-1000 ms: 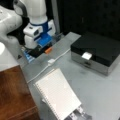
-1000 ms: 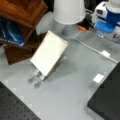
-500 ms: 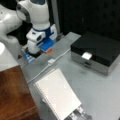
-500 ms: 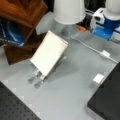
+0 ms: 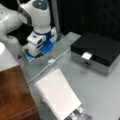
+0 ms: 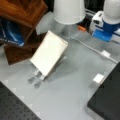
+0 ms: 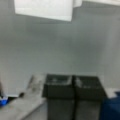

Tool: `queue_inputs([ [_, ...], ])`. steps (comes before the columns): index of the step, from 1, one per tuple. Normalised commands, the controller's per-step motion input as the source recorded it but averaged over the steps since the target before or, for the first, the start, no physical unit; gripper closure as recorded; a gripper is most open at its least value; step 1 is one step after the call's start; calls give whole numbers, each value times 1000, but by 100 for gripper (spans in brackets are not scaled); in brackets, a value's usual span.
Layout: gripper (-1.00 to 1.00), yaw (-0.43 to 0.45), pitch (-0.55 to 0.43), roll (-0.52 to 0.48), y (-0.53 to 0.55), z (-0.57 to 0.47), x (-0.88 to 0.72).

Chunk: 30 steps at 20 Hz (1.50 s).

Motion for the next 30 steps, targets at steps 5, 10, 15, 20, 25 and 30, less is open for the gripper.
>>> queue_inputs([
  [5, 100, -44, -510, 21, -280, -608, -669],
  [10, 100, -28, -562, 29, -260, -537, -724],
  [15, 100, -14, -577, 18, -177, -455, -753],
  [20, 100, -29, -600, 25, -70, -474, -757],
  [25, 100, -43, -592, 23, -33, -495, -818],
  [30, 100, -46, -619, 13, -51, -486, -904],
])
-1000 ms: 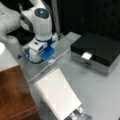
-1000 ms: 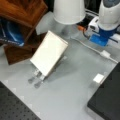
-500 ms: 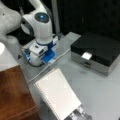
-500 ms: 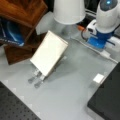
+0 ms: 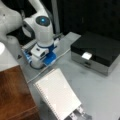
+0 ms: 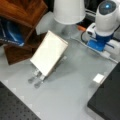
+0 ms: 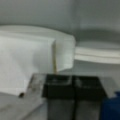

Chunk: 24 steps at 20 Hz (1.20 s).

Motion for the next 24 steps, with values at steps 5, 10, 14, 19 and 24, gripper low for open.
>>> queue_inputs([
  [5, 100, -48, -642, 11, -60, -469, -979],
  [10, 100, -35, -666, 9, -79, -478, -1000],
  [14, 100, -14, -684, 8, -129, -496, -1000],
  [19, 100, 0, -668, 3, -150, -514, -1000],
  [24, 100, 27, -602, -23, -148, -439, -1000],
])
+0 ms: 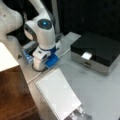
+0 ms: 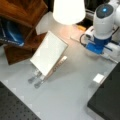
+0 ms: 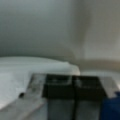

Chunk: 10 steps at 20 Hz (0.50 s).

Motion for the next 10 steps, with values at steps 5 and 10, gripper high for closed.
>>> queue_inputs([
  [5, 100, 91, -456, -35, -162, -201, -1000],
  [10, 100, 108, -406, 5, -109, -21, -824],
])
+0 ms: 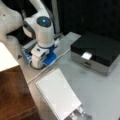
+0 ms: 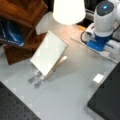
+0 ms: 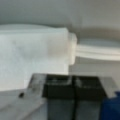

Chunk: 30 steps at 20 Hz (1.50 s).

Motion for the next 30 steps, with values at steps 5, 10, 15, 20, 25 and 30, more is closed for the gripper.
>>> queue_inputs([
  [5, 100, 91, -375, 24, 12, 24, -514],
  [10, 100, 72, -288, 46, 67, 45, -318],
  [15, 100, 57, -171, 69, 101, 178, -197],
  [20, 100, 40, -48, 80, 128, 178, -72],
  [25, -100, 15, 37, 86, 117, 138, 18],
  [30, -100, 0, 76, 89, 95, 97, 102],
])
